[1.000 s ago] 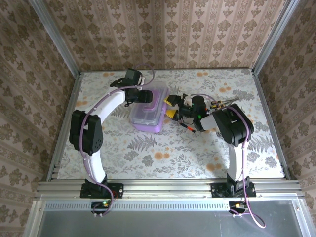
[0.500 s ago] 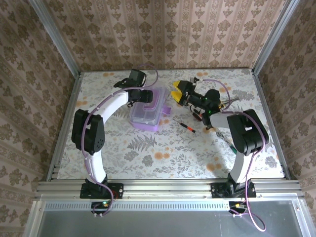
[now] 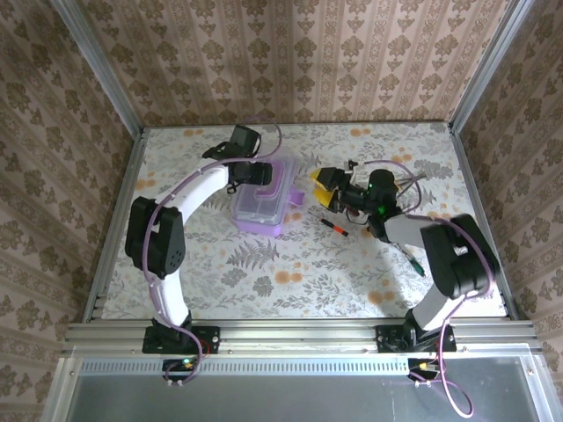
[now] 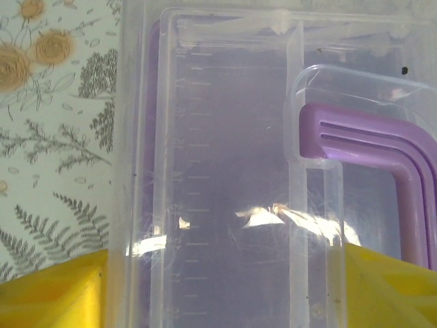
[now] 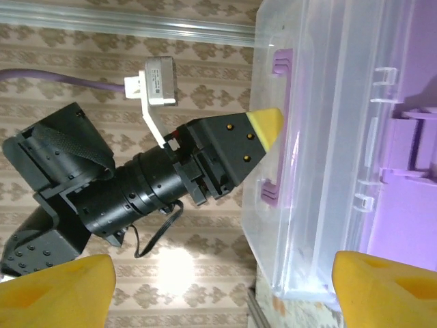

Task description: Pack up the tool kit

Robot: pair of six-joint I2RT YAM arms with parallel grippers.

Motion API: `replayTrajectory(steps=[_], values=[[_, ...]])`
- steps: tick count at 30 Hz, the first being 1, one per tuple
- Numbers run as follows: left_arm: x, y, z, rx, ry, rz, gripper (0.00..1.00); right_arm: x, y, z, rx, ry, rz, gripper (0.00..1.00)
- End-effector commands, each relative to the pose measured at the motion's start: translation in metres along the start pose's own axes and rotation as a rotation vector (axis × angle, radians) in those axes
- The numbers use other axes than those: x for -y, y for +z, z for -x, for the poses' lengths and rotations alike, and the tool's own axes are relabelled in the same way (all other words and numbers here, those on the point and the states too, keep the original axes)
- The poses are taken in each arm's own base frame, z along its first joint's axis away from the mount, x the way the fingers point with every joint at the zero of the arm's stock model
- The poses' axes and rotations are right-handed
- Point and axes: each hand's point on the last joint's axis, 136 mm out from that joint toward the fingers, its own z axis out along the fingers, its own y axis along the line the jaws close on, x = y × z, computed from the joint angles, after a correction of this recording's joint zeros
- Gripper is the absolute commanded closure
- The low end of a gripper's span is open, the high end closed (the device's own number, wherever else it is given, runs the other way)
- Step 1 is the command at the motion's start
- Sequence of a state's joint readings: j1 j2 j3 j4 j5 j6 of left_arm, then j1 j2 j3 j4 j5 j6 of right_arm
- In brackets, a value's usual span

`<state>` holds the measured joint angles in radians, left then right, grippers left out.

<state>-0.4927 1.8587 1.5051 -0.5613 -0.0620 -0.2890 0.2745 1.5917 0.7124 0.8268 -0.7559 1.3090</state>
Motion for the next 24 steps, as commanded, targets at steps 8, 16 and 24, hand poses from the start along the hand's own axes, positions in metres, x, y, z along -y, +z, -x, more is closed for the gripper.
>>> replayTrajectory(steps=[8, 16, 24], values=[[-0.001, -0.040, -0.096, -0.304, -0.133, -0.017, 0.21, -0.007, -0.043, -0.032, -0.096, -0.172, -0.296, 0.14], [-0.002, -0.090, -0.081, -0.248, -0.095, -0.027, 0.01, -0.005, -0.090, -0.046, -0.080, -0.285, -0.490, 0.14], [0.004, -0.110, -0.096, -0.246, -0.116, -0.085, 0.09, 0.000, -0.109, -0.069, -0.089, -0.266, -0.489, 0.14]])
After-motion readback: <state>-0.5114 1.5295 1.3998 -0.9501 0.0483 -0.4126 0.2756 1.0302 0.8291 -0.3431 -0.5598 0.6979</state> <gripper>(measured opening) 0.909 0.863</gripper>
